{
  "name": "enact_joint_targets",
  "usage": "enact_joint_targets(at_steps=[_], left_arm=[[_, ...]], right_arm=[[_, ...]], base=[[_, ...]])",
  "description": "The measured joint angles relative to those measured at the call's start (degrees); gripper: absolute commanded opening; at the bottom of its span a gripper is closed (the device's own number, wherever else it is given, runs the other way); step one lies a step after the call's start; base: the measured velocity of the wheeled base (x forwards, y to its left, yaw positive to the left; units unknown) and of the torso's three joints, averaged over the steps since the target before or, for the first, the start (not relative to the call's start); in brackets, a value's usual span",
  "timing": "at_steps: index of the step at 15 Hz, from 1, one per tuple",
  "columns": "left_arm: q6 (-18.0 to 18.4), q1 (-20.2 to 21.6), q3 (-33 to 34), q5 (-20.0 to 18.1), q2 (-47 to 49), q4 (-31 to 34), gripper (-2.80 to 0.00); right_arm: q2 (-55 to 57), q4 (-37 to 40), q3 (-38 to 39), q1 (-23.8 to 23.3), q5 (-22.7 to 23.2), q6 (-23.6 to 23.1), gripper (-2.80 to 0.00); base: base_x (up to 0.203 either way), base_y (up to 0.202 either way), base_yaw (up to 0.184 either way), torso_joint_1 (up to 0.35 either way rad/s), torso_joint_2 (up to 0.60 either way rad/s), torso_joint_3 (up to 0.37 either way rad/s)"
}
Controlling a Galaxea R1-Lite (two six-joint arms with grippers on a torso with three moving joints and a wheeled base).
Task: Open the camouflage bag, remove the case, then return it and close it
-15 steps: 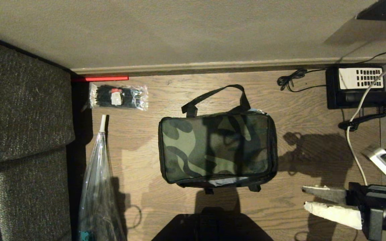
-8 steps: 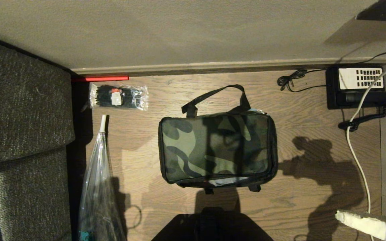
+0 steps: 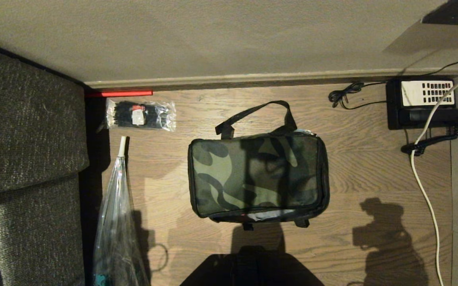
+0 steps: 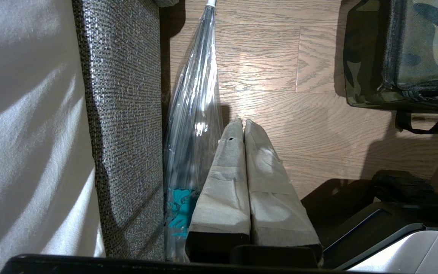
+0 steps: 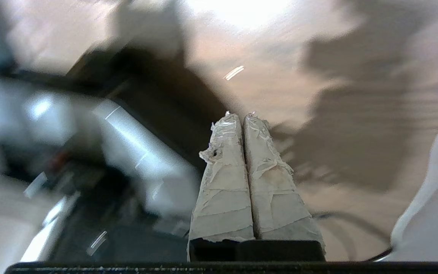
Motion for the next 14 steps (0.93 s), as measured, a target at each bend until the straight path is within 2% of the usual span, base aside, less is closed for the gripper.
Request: enact_joint_targets(at_steps=[2,5,6,14], left_arm=[[-0.01,-0.02,0.0,0.01,0.0,-0.02,-2.8],[0.02,0.0,0.0,0.01,0.0,-0.02,-2.8],[0.02,0.0,0.0,0.01,0.0,-0.02,-2.8],[0.02,0.0,0.0,0.01,0.0,-0.02,-2.8]], right_arm=[[-6.25,-2.34,1.95,-1.23,-2.96,-0.01,-2.8],[-13.06,-12.85,7.1,-1.86,-9.63,0.12,-2.8],[-14.49,-13.37,7.97,-1.9,-11.03,0.64,-2.8],[-17.11,-13.41,8.81,-1.98,-11.49,1.29,-2.8]], base=[[0.0,0.0,0.0,0.0,0.0,0.0],[0.0,0.0,0.0,0.0,0.0,0.0],[0.0,0.0,0.0,0.0,0.0,0.0],[0.0,0.0,0.0,0.0,0.0,0.0]])
